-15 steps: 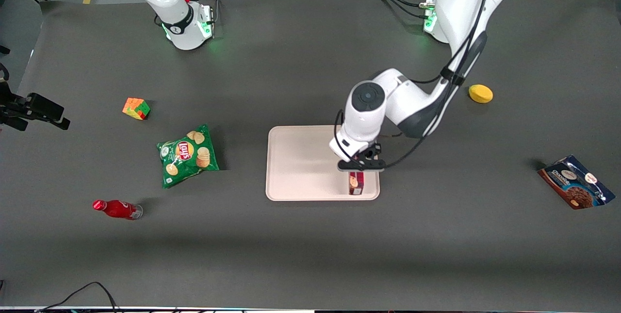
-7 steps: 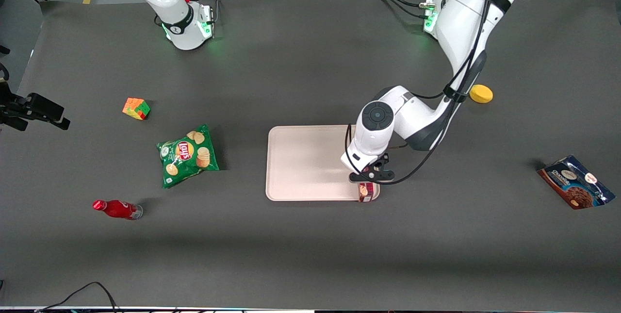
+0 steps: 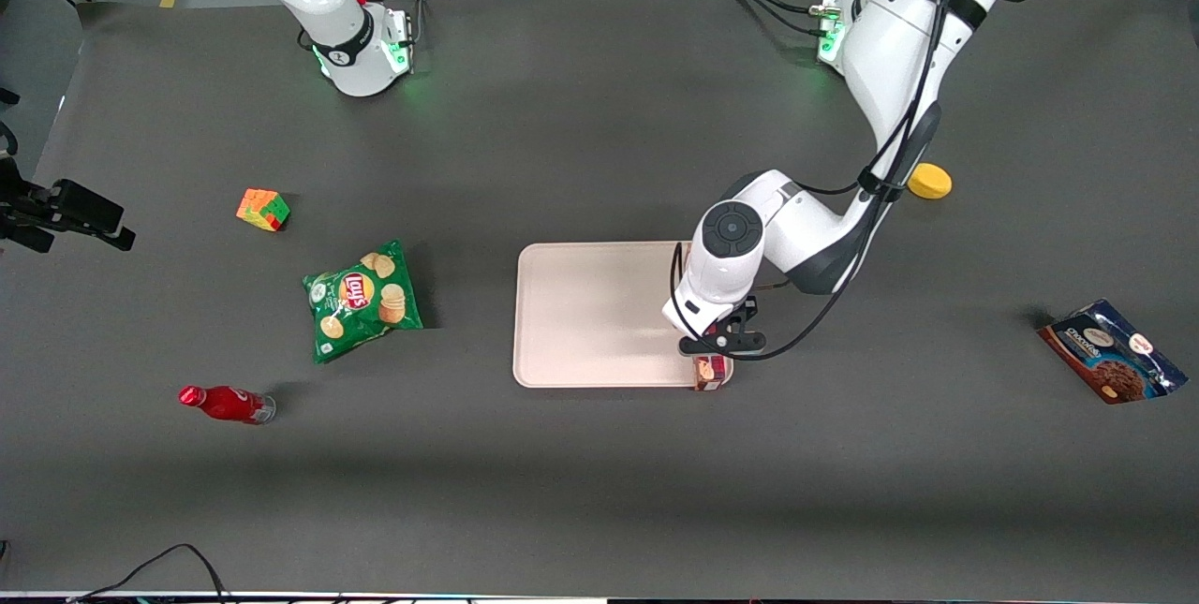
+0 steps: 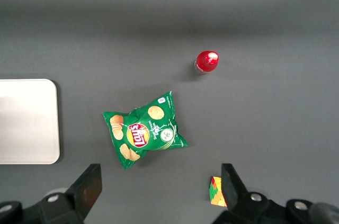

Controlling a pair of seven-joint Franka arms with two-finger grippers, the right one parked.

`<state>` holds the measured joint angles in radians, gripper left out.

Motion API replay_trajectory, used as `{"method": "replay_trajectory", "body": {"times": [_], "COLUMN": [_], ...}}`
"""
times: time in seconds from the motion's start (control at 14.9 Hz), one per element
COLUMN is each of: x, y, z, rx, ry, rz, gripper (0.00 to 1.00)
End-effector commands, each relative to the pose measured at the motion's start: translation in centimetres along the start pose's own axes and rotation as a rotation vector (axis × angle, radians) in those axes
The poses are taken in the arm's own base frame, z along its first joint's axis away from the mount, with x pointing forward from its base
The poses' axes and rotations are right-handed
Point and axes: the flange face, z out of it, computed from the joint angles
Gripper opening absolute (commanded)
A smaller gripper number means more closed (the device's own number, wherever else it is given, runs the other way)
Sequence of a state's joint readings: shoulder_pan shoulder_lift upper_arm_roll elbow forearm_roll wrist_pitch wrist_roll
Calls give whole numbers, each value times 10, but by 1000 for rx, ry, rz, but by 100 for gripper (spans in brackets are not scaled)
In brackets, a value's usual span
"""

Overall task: Place red cookie box on tray
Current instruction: 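Lower the box onto the tray and tip it flat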

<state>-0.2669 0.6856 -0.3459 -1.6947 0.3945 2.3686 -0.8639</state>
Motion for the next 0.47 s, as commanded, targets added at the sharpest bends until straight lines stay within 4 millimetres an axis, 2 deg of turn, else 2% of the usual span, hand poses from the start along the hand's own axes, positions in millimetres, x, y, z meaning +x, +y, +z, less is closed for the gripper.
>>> {"method": "replay_trajectory", "body": {"times": [0.0, 0.2, 0.4], "x": [-1, 10, 32], "y": [1, -4, -18], "z": [3, -13, -43], "rx": [12, 11, 28], "ry": [11, 30, 31], "rz": [-2, -8, -13], "gripper": [100, 100, 100]}}
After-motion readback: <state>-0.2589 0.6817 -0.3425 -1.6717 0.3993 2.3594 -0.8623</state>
